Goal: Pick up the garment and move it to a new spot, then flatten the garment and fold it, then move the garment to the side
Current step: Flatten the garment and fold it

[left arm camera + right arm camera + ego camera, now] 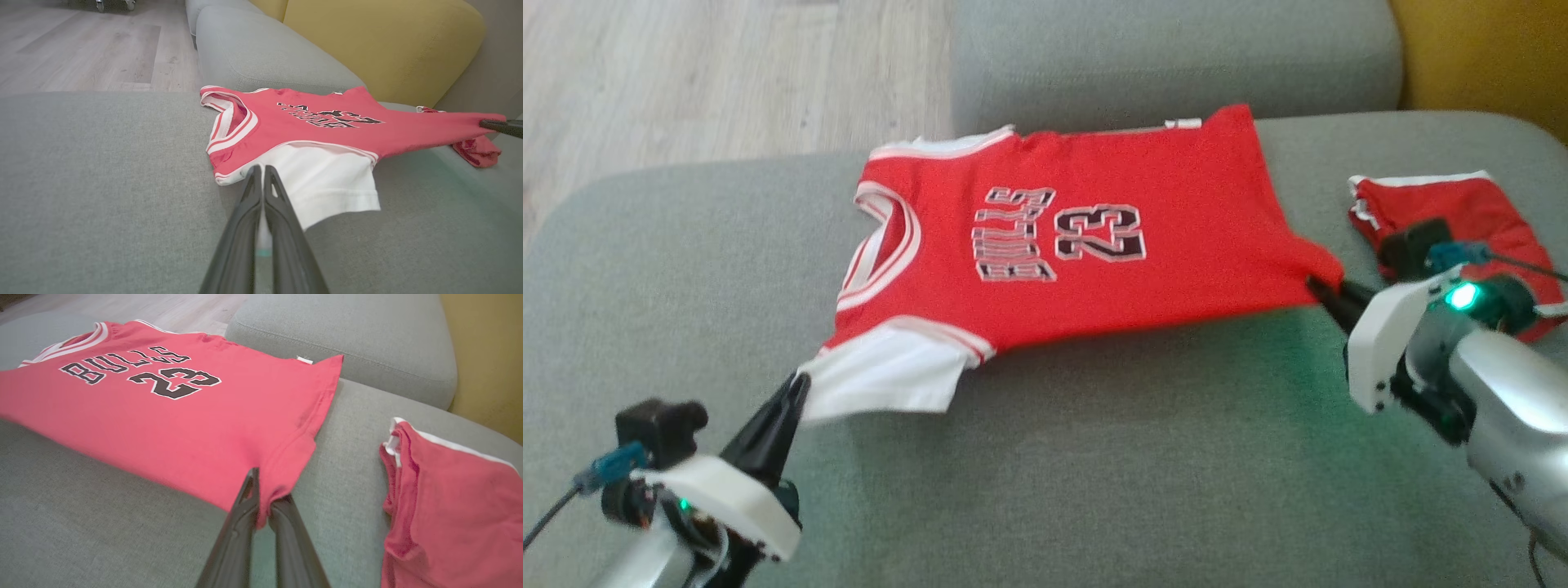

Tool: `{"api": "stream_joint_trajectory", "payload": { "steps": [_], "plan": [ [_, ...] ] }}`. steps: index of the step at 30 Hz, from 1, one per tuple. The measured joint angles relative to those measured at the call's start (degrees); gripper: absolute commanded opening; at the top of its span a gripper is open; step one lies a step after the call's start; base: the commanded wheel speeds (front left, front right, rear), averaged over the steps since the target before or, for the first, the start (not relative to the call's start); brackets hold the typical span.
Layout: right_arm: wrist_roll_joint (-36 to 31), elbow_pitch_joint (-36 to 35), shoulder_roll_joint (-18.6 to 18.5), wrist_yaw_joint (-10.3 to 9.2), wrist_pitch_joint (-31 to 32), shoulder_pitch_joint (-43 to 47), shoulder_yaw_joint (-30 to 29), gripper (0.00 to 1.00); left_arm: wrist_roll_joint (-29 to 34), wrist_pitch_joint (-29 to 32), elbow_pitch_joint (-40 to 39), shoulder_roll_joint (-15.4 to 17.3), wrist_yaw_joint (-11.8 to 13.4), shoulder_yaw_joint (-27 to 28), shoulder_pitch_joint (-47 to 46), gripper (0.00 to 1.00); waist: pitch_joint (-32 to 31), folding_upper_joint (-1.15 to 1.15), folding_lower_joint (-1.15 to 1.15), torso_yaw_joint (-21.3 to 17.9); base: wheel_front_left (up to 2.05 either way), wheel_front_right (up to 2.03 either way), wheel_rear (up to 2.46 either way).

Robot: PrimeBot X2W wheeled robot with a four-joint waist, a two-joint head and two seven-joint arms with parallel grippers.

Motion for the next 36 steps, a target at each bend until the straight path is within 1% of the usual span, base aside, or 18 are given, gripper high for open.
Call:
{"api": "stream_joint_trajectory", "payload": {
  "steps": [1, 2, 5, 9, 14, 17, 22, 26, 28, 32, 36],
  "plan": [
    [2.38, -1.96, -1.03, 0.00, 1.37, 0.82, 1.97, 0.00, -2.44, 0.70, -1.74, 0.10, 0.52, 0.47, 2.04, 0.00, -0.99, 0.00, 0.00, -0.25, 0.00, 0.00, 0.00],
    [3.71, -3.02, -1.57, 0.00, 2.07, 1.37, 2.94, 0.00, -3.08, 1.01, -2.76, 0.31, 1.03, 0.48, 3.00, 0.00, -1.43, 0.00, 0.00, -0.39, 0.00, 0.00, 0.00],
    [6.78, -5.60, -3.64, 0.00, 3.70, 2.67, 5.55, 0.00, -3.08, 1.78, -6.00, 2.11, 2.27, 0.64, 5.70, 0.00, -2.43, 0.00, 0.00, -0.84, 0.00, 0.00, 0.00],
    [10.63, -8.57, -6.24, 0.00, 5.12, 3.38, 7.54, 0.00, -4.11, 3.46, -10.24, 4.15, 3.60, 0.82, 8.11, 0.00, -3.27, 0.00, 0.00, -1.13, 0.00, 0.00, 0.00],
    [13.70, -11.18, -8.32, 0.00, 5.73, 3.39, 9.09, 0.00, -4.45, 4.88, -14.43, 5.10, 5.54, 0.89, 9.61, 0.00, -3.43, 0.00, 0.00, -0.98, 0.00, 0.00, 0.00],
    [13.99, -11.40, -8.56, 0.00, 5.71, 3.38, 9.47, 0.00, -4.45, 4.94, -15.19, 5.10, 5.95, 0.92, 9.56, 0.00, -3.14, 0.00, 0.01, -0.90, 0.00, 0.00, 0.00],
    [14.14, -11.29, -8.58, 0.00, 4.74, 3.26, 9.65, 0.00, -3.78, 5.01, -14.72, 4.90, 6.45, 0.85, 8.39, 0.00, -1.84, 0.00, 0.01, -0.69, 0.00, 0.00, 0.00],
    [13.93, -10.62, -8.54, 0.00, 3.64, 1.92, 9.70, 0.00, -3.66, 5.14, -13.16, 4.52, 6.43, 0.86, 5.10, 0.00, 0.03, 0.00, 0.01, -0.58, 0.00, 0.00, 0.00],
    [13.52, -10.04, -8.49, 0.00, 3.59, 0.20, 9.65, 0.00, -2.31, 5.72, -12.05, 4.43, 6.33, 0.71, 2.58, 0.00, 1.33, 0.00, 0.02, -0.47, 0.00, 0.00, 0.00],
    [13.21, -8.48, -7.78, 0.00, 3.12, -3.56, 9.35, 0.00, -1.65, 7.11, -9.32, 4.13, 5.63, 0.60, -2.90, 0.00, 3.93, 0.00, 0.02, -0.17, 0.00, 0.00, 0.00],
    [12.85, -5.65, -6.60, 0.00, 3.59, -5.80, 9.28, 0.00, -0.26, 9.83, -5.21, 3.33, 4.27, -0.47, -8.18, 0.00, 6.31, 0.00, 0.02, 0.23, 0.00, 0.00, 0.00]
  ]
}}
